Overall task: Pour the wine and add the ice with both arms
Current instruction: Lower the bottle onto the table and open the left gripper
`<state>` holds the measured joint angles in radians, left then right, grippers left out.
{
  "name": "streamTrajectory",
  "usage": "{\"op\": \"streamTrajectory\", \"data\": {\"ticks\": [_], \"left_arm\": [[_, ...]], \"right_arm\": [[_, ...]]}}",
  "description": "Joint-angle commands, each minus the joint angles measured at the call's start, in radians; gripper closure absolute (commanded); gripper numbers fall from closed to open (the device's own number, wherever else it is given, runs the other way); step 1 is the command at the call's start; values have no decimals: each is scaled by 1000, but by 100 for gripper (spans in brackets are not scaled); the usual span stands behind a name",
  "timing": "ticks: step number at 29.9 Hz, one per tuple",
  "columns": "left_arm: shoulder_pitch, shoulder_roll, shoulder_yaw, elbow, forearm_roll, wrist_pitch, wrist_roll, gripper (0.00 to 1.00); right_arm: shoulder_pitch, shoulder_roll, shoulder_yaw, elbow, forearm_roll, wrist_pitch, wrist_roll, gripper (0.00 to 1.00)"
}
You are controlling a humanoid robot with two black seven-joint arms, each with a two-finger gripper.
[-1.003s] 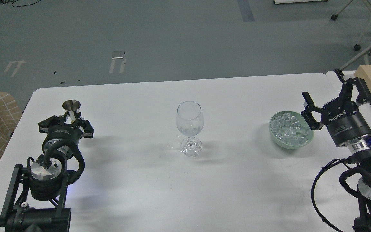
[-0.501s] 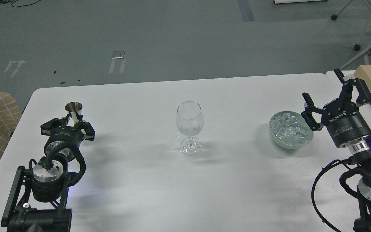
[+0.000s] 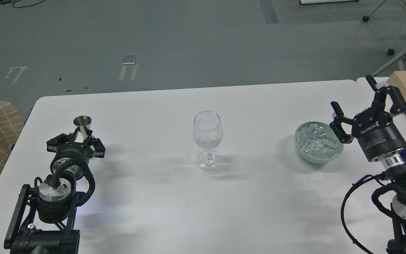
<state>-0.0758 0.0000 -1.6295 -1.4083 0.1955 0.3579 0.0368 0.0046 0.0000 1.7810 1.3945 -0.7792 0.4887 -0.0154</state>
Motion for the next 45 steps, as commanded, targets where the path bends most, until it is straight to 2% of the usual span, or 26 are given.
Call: {"op": "streamTrajectory", "data": {"ticks": [1, 5, 32, 38, 41, 45], "left_arm": [[-1, 0, -1, 2, -1, -1, 2, 62], [5, 0, -1, 29, -1, -2, 0, 62], [5, 0, 26, 3, 5, -16, 9, 63], [27, 0, 36, -52, 5, -19, 24, 62], [62, 0, 52, -104, 5, -65, 55, 62], [111, 0, 75, -153, 7, -79, 57, 63]], "right_arm": [[0, 0, 0, 0, 0, 0, 0, 0], [-3, 0, 0, 1, 0, 0, 0, 0], [-9, 0, 0, 1, 0, 0, 0, 0], [-9, 0, 0, 3, 0, 0, 0, 0], [-9, 0, 0, 6, 2, 0, 0, 0], [-9, 0, 2, 6, 2, 0, 0, 0]]}}
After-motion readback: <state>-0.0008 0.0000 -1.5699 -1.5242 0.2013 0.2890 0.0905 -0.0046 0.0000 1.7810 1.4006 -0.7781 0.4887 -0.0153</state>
